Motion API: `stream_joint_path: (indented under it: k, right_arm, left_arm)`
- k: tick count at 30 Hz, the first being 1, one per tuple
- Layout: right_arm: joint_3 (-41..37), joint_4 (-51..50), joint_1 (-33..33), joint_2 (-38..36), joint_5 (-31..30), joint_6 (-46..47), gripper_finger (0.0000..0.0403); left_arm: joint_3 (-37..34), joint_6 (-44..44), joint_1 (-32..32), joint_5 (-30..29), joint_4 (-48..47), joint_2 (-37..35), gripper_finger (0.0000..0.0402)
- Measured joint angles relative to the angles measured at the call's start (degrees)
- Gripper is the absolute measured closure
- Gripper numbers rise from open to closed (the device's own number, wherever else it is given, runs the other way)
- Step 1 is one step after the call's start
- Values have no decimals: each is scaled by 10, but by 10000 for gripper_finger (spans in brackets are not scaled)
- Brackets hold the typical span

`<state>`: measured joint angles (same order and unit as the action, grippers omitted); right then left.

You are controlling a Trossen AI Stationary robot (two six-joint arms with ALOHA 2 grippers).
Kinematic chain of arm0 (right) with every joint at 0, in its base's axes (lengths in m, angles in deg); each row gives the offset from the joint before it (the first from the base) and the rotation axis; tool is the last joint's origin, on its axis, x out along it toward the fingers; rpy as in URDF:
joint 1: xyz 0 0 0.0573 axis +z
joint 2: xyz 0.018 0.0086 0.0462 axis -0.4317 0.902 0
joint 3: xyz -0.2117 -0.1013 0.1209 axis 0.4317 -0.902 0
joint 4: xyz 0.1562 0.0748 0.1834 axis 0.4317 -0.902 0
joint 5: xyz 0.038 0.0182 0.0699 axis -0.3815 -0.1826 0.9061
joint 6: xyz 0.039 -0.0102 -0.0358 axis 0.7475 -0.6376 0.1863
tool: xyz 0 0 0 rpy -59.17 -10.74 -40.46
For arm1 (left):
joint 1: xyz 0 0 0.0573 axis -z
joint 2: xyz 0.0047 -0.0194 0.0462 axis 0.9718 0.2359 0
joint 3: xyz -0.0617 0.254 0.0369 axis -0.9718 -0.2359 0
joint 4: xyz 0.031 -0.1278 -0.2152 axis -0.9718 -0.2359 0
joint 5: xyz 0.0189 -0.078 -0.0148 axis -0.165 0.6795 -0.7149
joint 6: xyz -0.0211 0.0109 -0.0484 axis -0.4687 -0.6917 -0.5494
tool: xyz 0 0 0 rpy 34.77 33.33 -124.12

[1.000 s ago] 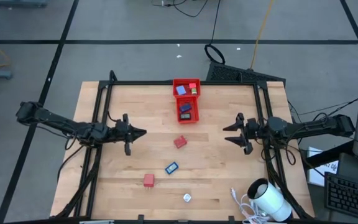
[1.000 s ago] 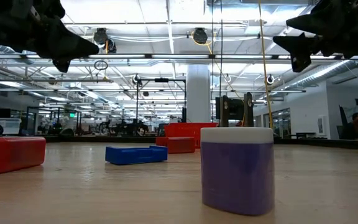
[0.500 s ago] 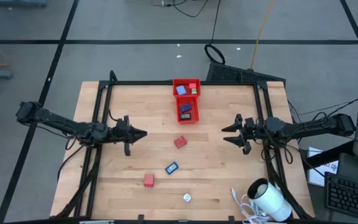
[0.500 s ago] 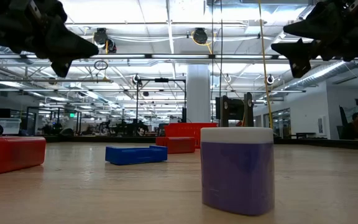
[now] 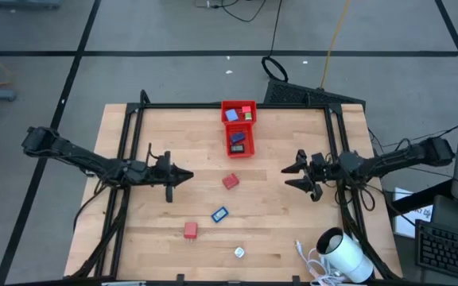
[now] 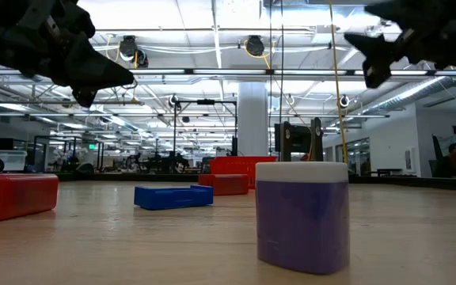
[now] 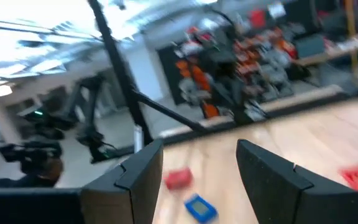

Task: Pick & Place Office items
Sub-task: Put the purple charger adapter into the top red bin

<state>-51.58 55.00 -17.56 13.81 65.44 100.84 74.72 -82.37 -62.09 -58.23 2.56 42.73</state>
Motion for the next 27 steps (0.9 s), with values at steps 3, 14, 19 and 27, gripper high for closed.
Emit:
stream_joint_path:
  k: [3,14,19,27]
  right_arm:
    - [4,99,41,78,0,-47,206]
    - [268,-101,142,412,-16,-209,198]
    - [382,-157,166,526,16,-227,156]
    - [441,-155,182,637,89,-236,108]
  left_arm:
    - [0,10,0,0,10,6,364]
    - [0,-7,-13,5,10,6,364]
    - [0,-6,-15,5,9,6,364]
    - [0,-5,-15,-14,10,6,364]
